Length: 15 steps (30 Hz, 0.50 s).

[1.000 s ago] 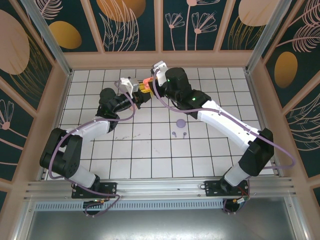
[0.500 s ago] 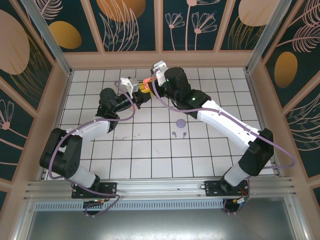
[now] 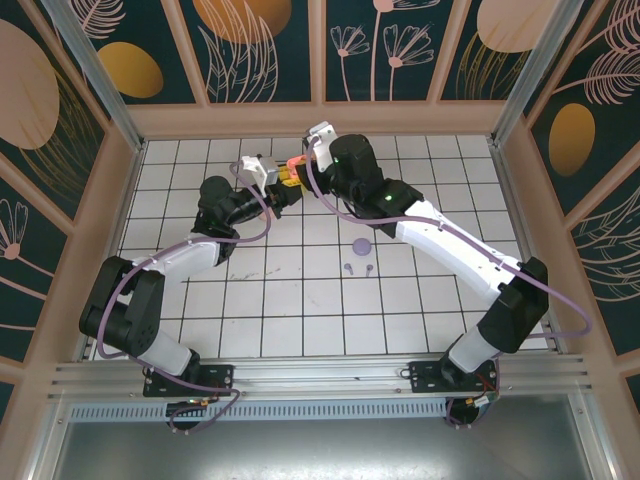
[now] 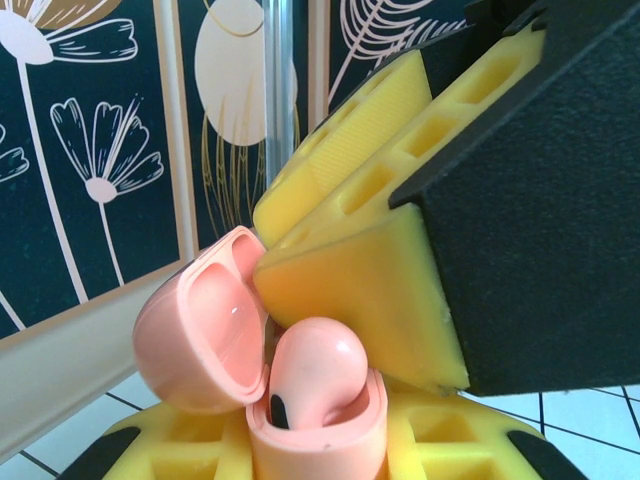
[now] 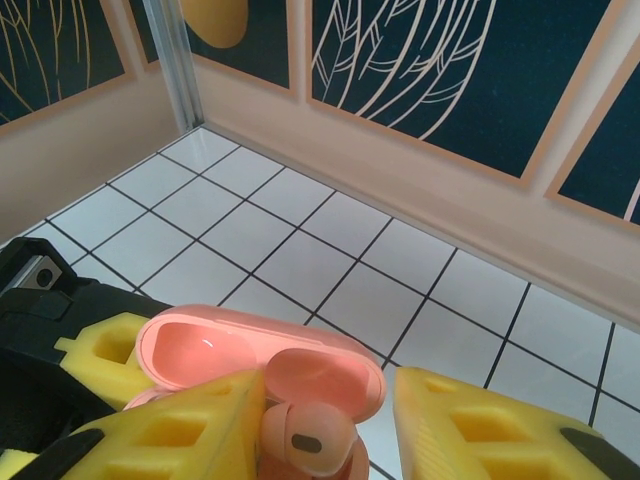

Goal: Insert the wireless bluetooth earbuds into the charging case

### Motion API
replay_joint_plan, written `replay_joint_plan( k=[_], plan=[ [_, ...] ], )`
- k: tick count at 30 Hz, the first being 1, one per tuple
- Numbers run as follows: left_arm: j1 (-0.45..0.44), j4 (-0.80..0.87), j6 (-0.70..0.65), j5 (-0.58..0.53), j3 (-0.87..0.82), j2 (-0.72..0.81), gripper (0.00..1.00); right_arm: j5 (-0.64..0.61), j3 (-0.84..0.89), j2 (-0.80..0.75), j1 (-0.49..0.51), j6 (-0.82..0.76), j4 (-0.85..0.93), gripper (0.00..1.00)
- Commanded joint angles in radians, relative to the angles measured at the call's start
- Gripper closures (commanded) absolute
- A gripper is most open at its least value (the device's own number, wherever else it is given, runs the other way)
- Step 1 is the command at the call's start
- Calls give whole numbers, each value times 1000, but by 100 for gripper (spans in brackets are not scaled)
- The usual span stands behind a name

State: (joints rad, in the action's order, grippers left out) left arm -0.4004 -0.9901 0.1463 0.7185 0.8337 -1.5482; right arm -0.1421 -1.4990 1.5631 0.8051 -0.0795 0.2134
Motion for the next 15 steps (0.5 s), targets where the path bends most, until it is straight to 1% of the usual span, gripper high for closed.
replay_joint_plan(
  k=[1, 15],
  plan=[
    [-9, -63, -16, -8, 27, 25, 100, 38, 1, -19, 15, 15, 73, 59],
    [-9, -61, -22, -29, 32, 4, 100, 45, 10, -38, 16, 29, 77, 59]
  ],
)
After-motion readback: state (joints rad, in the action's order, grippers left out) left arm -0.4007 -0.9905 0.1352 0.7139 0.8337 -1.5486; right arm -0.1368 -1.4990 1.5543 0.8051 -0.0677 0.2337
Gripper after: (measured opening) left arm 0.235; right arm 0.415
